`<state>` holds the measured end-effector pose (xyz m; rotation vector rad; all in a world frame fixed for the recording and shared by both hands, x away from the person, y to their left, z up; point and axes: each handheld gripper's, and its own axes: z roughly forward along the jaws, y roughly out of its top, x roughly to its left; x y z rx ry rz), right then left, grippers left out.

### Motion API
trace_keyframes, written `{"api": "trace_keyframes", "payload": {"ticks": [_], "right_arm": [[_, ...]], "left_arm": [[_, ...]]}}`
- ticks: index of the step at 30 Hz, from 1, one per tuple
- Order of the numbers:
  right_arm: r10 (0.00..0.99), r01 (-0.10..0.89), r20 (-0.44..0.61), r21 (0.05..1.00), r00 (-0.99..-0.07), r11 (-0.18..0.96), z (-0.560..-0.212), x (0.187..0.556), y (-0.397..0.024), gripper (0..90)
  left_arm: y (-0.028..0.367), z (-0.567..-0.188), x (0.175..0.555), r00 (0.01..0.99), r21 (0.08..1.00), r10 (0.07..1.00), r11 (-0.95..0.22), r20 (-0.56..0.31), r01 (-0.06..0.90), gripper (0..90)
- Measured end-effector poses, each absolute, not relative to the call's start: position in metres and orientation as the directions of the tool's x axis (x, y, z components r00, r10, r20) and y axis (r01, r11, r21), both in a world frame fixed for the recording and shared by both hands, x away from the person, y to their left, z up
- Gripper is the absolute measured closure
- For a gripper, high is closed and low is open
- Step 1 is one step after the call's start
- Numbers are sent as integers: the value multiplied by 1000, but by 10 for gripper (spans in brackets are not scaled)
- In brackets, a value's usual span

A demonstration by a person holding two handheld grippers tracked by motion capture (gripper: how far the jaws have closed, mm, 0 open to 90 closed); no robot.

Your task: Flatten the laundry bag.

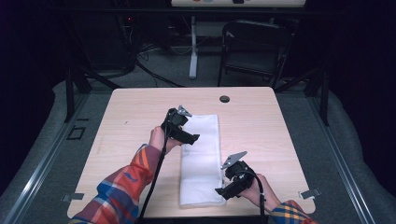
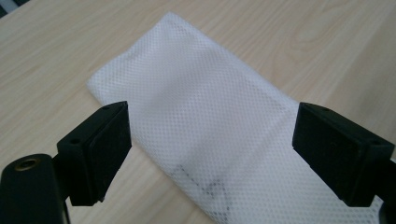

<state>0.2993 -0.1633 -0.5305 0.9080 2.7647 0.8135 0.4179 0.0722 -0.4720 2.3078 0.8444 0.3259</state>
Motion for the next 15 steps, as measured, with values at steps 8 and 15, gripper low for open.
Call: {"api": "trace_keyframes", "payload": {"ticks": [8, 15], "right_arm": [[616, 539, 38, 526, -787, 657, -529, 303, -170, 84], [621, 546, 41, 525, -783, 653, -528, 303, -171, 87]], "left_arm": [[76, -483, 385, 781, 650, 624, -595, 3, 473, 86], [76, -491, 364, 795, 642, 607, -605, -12, 471, 45]]}}
